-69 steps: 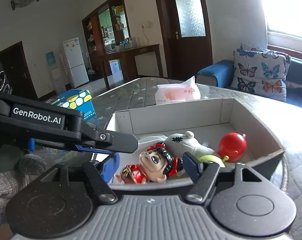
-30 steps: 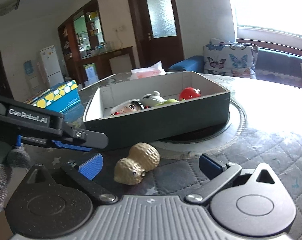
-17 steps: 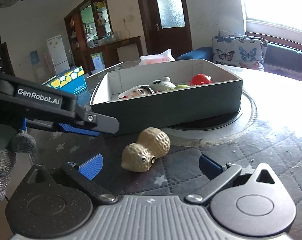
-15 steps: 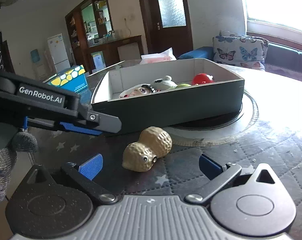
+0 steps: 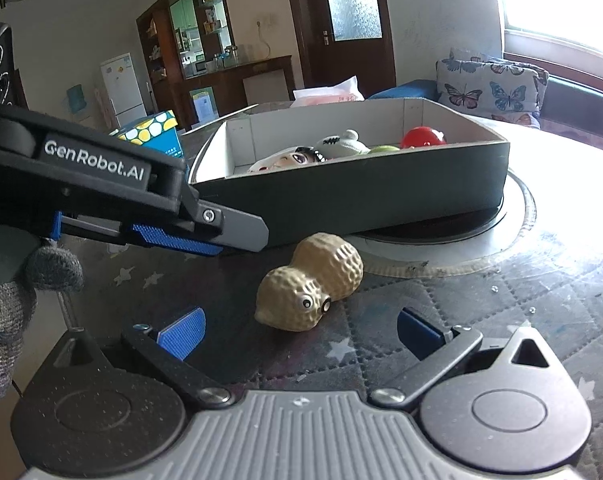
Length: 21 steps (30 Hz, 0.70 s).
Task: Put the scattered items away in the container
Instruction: 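Close the left tool on the tan peanut toy and lift it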
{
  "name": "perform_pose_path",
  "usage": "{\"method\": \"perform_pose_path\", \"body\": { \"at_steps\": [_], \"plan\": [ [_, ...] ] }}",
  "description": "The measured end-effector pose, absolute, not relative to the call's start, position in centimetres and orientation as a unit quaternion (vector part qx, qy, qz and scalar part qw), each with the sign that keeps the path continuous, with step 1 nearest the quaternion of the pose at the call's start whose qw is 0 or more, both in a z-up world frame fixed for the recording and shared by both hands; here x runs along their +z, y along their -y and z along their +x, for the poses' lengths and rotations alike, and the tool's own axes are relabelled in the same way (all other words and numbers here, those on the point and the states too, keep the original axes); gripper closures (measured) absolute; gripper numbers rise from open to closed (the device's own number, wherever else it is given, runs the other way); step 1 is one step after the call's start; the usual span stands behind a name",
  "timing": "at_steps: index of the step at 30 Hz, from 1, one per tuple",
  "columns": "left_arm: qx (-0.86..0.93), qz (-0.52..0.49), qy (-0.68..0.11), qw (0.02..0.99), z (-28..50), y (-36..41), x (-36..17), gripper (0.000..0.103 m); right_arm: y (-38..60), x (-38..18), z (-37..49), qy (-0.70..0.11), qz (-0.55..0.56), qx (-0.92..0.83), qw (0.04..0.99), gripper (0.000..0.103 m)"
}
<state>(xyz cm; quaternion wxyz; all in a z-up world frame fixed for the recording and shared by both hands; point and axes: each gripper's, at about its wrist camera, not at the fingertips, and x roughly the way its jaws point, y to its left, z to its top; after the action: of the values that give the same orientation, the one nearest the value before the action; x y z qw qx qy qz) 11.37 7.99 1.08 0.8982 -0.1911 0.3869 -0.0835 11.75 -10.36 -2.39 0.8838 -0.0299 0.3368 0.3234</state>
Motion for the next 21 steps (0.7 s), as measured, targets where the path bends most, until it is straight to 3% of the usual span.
{"method": "perform_pose_path", "body": {
  "at_steps": [21],
  "plan": [
    [-0.105,-0.217,-0.405,0.882,12.8,-7.6,-0.2,0.061,8.2,-3.8,11.9,-0.341,-0.105,0.306,0.883,0.0]
  ]
}}
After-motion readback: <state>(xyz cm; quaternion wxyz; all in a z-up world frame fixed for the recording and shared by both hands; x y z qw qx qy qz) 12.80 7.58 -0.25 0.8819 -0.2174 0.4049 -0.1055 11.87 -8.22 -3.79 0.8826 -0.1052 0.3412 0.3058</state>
